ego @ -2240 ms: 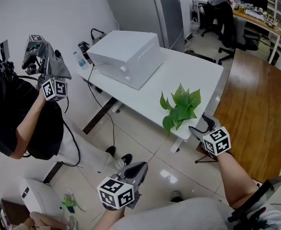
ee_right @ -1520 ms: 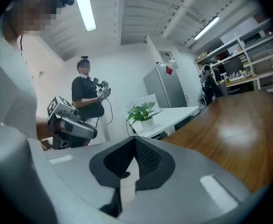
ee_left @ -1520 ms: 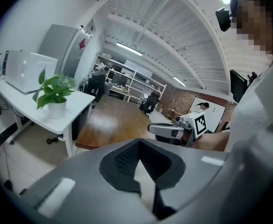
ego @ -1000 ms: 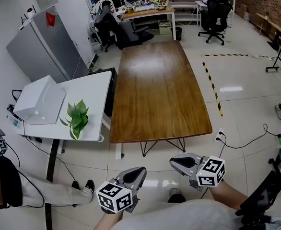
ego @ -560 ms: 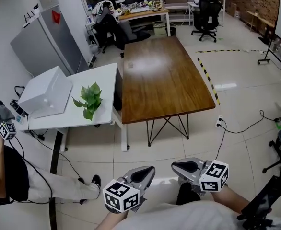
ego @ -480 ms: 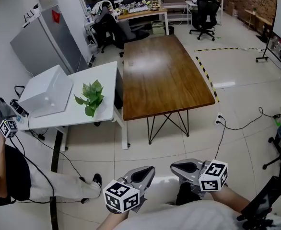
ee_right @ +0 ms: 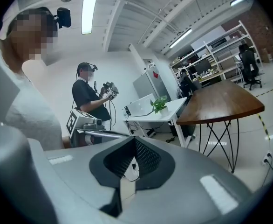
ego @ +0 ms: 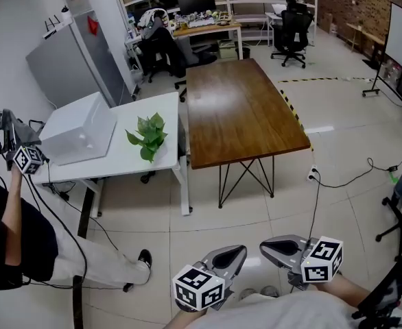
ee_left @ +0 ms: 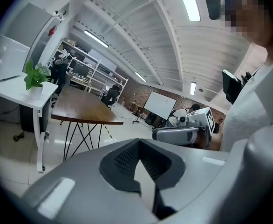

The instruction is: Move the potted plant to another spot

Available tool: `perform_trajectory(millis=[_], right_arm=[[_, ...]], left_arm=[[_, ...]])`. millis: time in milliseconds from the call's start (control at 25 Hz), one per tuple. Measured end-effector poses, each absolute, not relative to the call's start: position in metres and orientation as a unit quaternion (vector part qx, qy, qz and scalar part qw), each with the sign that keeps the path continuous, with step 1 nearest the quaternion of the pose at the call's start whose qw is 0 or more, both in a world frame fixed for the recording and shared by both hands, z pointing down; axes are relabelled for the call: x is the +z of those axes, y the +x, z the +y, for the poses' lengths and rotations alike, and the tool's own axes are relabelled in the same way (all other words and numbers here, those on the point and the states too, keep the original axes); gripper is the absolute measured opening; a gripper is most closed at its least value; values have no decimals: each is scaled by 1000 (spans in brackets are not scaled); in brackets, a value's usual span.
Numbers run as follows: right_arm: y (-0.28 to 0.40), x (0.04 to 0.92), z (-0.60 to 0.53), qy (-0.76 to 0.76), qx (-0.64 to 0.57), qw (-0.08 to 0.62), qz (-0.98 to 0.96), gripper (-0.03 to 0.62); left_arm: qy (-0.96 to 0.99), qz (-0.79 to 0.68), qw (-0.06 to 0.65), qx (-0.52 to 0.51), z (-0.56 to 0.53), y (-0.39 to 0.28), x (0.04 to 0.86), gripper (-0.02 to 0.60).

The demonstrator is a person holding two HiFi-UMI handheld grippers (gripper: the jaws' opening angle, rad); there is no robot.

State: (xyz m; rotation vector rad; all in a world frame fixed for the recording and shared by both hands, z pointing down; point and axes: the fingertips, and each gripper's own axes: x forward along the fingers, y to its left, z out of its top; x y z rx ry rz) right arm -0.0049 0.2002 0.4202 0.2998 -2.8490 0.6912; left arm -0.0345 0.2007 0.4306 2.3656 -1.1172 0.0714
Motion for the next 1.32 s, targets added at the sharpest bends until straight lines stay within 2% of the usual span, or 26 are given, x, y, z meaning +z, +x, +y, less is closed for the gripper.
perform_trajectory(millis=[280, 560, 1320], right_arm=[[-4, 402, 224, 92, 232, 86, -964, 3], [35, 356, 230, 96, 213, 54, -971, 2], [66, 345, 226, 58, 189, 54, -979, 2]], left_arm=[[873, -432, 224, 42, 228, -32, 405, -3], [872, -453, 174, 64, 246, -11, 361, -3], [854, -493, 152, 72, 245, 15, 345, -3]])
